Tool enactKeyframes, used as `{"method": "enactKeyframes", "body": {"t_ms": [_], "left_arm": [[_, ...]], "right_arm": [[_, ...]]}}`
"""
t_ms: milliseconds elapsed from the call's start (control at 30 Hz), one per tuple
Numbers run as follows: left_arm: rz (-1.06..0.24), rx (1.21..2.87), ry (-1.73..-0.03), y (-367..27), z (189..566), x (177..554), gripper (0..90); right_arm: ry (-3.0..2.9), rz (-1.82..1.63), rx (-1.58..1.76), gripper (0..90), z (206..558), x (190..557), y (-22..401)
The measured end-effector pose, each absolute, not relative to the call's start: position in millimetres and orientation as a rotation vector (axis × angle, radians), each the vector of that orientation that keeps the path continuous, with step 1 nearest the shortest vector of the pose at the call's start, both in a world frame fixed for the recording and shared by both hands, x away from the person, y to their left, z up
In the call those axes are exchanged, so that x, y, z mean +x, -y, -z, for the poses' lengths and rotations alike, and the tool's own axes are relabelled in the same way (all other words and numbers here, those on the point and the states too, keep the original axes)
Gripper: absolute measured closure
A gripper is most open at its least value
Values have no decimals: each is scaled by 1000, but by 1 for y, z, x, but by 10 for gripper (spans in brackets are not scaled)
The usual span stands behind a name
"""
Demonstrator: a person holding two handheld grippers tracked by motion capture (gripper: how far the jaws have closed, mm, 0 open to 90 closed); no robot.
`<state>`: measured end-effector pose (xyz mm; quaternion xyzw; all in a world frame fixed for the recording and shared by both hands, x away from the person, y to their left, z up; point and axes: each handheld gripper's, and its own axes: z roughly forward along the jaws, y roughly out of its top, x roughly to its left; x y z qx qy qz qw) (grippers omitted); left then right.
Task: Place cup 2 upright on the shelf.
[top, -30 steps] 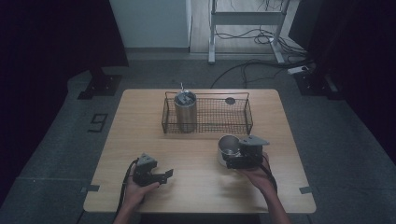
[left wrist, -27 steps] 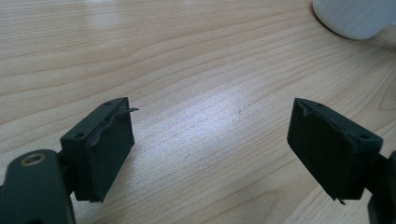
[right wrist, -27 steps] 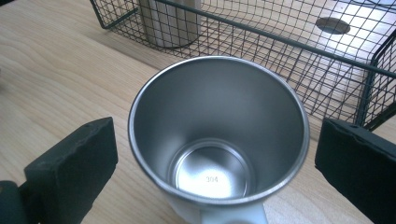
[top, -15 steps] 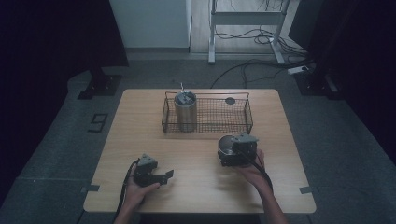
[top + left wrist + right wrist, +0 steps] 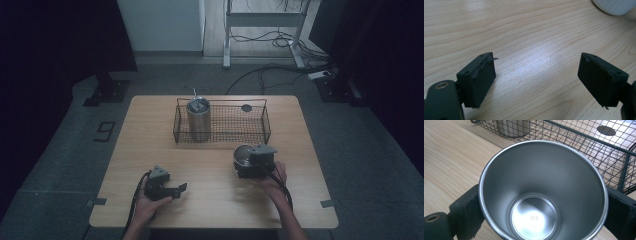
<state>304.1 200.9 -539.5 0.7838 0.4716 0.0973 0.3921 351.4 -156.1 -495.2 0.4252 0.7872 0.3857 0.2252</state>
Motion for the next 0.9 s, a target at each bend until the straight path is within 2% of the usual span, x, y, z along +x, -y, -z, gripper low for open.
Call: {"method": "enactKeyframes", "body": {"t_ms": [900], "left_arm": [[-229, 1991, -1196, -200, 540, 304, 149]], "right_arm": [[-2067, -1192, 1144, 65, 461, 337, 178]]}}
